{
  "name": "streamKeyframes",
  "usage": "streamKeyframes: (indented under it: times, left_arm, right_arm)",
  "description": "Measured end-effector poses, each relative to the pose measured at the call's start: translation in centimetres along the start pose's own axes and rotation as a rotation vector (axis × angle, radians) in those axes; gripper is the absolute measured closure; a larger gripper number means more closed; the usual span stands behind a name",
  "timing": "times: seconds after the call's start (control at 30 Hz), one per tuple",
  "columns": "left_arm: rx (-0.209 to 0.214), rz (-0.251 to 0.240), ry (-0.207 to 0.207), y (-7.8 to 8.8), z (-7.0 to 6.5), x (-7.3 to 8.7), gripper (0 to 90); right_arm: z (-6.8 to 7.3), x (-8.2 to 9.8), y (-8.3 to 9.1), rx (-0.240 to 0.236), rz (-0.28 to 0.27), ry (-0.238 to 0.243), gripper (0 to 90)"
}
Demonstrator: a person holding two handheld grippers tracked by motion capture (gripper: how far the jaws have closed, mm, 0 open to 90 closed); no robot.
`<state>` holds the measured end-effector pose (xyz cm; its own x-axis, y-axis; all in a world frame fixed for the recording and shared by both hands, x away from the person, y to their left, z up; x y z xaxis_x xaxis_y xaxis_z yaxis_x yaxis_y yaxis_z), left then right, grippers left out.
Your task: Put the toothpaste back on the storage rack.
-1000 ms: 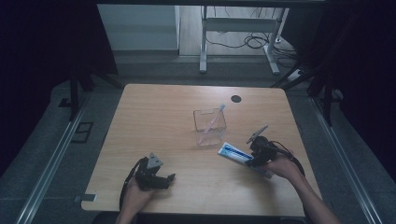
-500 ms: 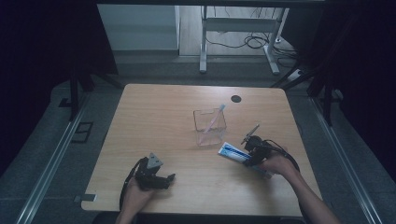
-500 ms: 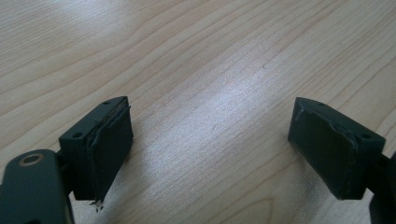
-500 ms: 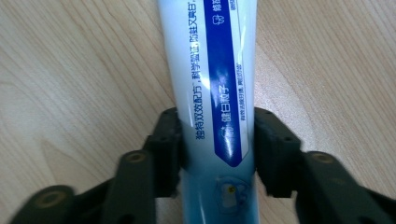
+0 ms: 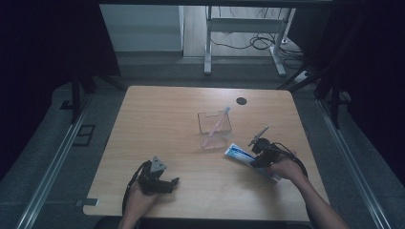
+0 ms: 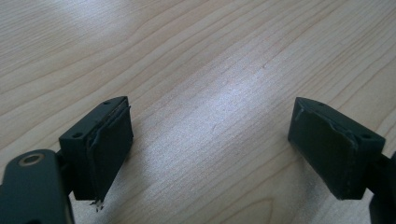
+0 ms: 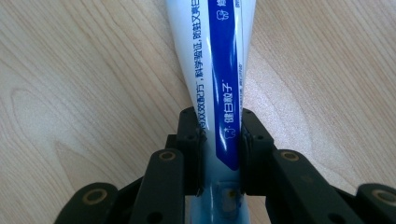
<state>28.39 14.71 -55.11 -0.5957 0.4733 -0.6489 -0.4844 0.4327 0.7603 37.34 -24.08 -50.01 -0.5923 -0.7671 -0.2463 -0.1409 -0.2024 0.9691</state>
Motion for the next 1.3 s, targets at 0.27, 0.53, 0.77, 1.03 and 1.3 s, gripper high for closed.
streamKeyframes:
  times: [0.27, 0.53, 0.77, 1.03, 1.3]
  left_arm:
    - [0.000, 0.000, 0.000, 0.0, 0.0, 0.0, 14.0]
    - [0.000, 0.000, -0.001, 0.0, 0.0, 0.0, 14.0]
    - [0.000, 0.001, -0.002, 0.0, 0.0, 0.0, 14.0]
    - [0.000, 0.001, 0.000, 0.0, 0.0, 0.0, 14.1]
    - [-0.001, -0.001, -0.001, 0.0, 0.0, 0.0, 14.0]
  right_arm:
    - [0.0, 1.0, 0.9, -0.014, -0.062, -0.035, 73.6]
    - [0.2, 1.9, 2.6, -0.010, -0.138, -0.063, 73.6]
    - [0.0, 2.2, 4.1, -0.011, -0.203, -0.073, 73.6]
    - [0.2, 1.8, 6.3, -0.006, -0.287, -0.081, 73.6]
    - [0.1, 1.2, 8.2, 0.007, -0.353, -0.085, 73.6]
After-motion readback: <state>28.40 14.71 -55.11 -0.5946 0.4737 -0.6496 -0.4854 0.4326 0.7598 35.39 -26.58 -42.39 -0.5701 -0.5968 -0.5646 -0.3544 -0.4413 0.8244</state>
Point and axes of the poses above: each handheld gripper's, and its own axes: y roughly backward along the jaws, x roughly out of its underside, z roughly to its left, the point moved 1 cm from there along -y, roughly forward along the jaws, and after that the axes turned 3 degrees about z, right-handed, at the moved point
